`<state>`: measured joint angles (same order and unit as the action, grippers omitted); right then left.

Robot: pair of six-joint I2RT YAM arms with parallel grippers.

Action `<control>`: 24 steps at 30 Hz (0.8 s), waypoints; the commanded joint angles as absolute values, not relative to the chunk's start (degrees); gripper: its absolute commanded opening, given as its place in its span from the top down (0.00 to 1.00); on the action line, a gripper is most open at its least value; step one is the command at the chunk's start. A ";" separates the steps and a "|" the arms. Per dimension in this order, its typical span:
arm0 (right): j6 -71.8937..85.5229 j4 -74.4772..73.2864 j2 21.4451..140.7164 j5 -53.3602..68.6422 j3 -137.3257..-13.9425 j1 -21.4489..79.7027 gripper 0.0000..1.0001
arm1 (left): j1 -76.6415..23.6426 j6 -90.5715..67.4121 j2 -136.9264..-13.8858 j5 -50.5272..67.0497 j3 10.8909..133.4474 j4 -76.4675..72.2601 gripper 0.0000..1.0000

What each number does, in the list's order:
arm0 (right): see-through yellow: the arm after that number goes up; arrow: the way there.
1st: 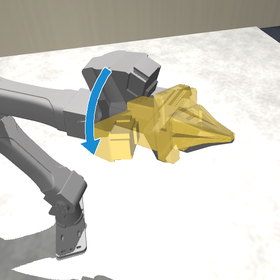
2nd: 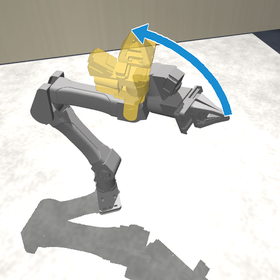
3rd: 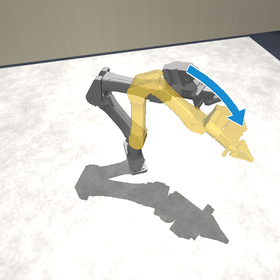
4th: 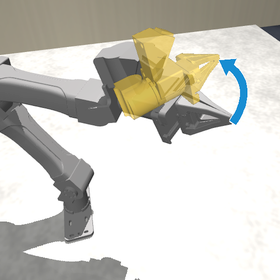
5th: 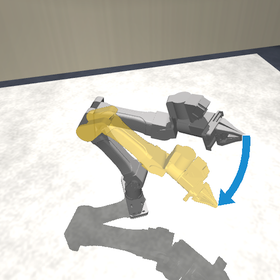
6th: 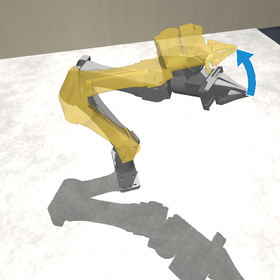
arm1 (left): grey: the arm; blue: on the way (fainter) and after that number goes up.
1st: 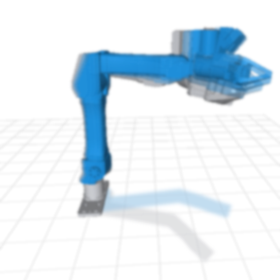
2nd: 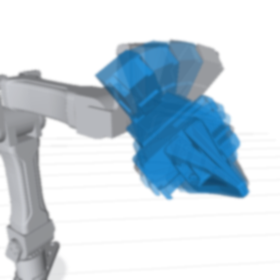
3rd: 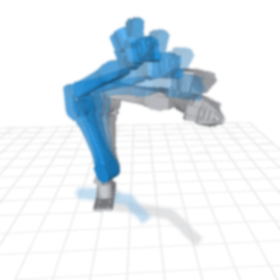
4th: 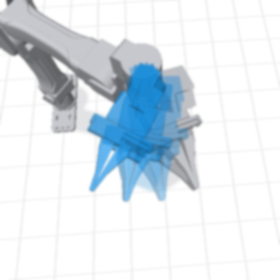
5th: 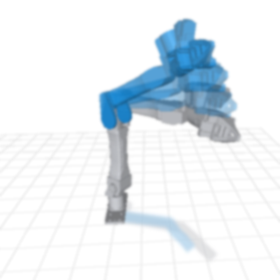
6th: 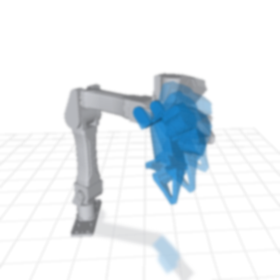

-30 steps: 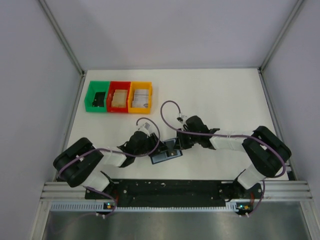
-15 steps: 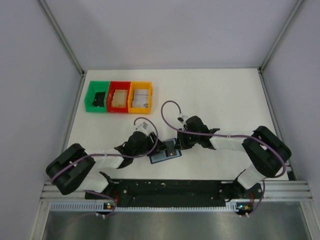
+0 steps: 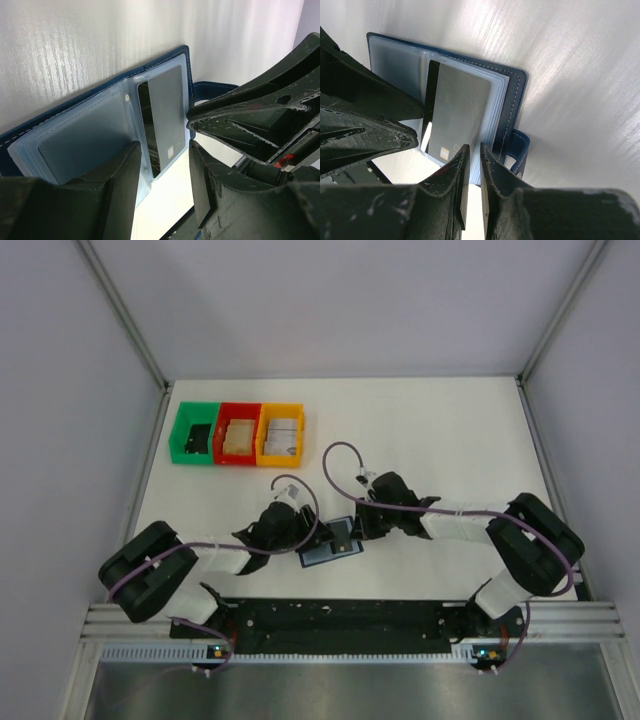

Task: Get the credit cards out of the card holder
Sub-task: Remove the credit card from the card holder.

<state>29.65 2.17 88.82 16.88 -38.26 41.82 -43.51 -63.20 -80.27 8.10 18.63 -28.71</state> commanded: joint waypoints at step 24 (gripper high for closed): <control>32.17 9.49 89.74 22.50 -36.39 40.34 0.87 | -43.95 -67.15 -77.17 7.03 11.52 -41.04 0.93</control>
<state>31.57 5.98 90.89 21.28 -37.80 41.54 -43.66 -67.66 -79.70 8.08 12.58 -36.53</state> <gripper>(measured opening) 0.130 0.142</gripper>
